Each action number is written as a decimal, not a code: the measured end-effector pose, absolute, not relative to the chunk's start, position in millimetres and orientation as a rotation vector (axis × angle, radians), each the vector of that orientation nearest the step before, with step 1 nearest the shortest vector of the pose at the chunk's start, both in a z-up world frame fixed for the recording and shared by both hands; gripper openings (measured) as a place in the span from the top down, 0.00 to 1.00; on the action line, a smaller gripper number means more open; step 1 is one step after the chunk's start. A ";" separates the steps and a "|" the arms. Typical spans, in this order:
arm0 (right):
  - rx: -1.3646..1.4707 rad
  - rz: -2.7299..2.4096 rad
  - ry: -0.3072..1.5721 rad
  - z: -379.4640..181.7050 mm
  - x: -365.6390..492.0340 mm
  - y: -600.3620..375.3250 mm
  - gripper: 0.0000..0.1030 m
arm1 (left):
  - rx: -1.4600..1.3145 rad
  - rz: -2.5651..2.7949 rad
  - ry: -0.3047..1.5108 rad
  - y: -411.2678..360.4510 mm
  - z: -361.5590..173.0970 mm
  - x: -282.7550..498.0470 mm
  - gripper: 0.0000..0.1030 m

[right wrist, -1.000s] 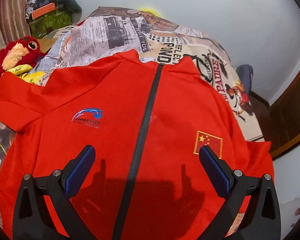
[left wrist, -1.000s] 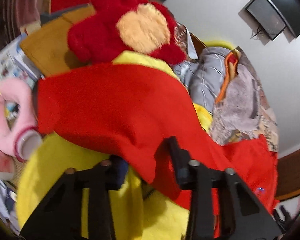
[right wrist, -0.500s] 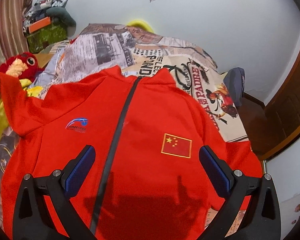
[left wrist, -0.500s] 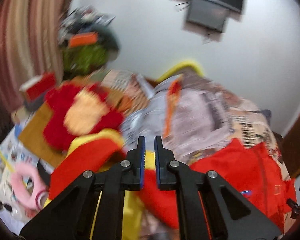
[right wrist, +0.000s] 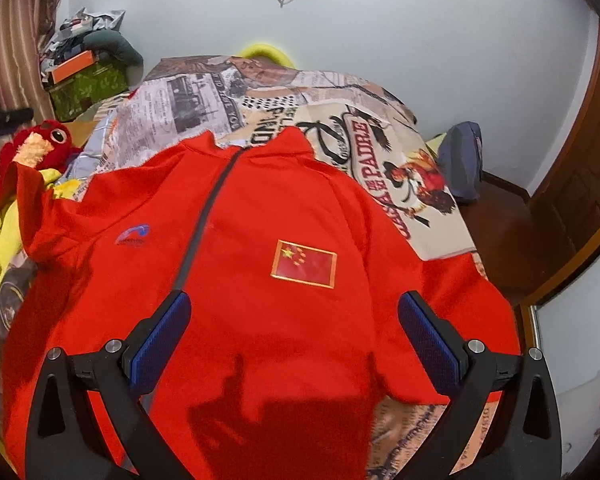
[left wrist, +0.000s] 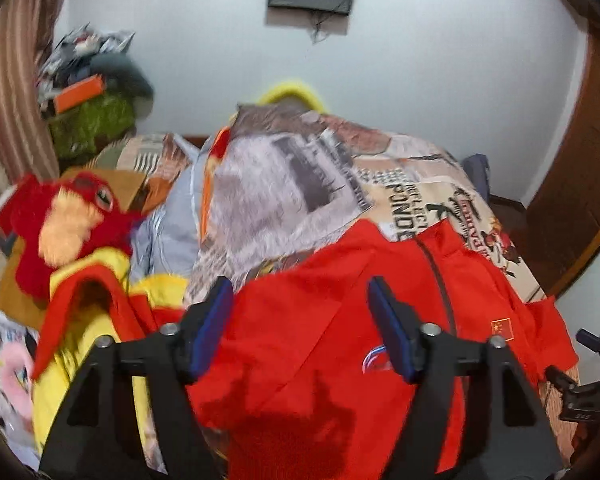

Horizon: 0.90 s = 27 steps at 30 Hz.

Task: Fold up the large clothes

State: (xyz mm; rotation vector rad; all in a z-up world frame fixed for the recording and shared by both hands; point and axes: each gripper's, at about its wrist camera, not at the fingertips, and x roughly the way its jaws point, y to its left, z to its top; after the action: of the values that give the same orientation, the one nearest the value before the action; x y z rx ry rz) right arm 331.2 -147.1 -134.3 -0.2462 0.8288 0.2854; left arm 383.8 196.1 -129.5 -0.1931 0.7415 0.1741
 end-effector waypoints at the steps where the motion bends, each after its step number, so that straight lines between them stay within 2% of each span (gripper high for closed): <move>1: -0.245 0.283 0.829 -134.3 330.4 -149.7 0.00 | -0.205 0.184 0.760 201.1 -135.4 382.8 0.33; 6: -0.241 0.268 0.845 -137.4 334.0 -152.2 0.00 | -0.368 0.229 0.828 251.7 -161.5 367.8 0.33; 17: -0.335 0.253 0.863 -152.8 335.7 -114.8 0.00 | -0.792 0.252 0.820 393.3 -214.1 342.9 0.32; 27: -0.427 0.253 0.857 -162.9 334.5 -87.4 0.00 | -1.028 0.318 0.782 447.1 -247.4 353.0 0.32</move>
State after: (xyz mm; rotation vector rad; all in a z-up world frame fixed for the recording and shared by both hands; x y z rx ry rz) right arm 334.5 -87.4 -162.9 -0.4269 0.8571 0.2527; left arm 353.0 447.1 -247.4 -1.0280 0.7818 0.3181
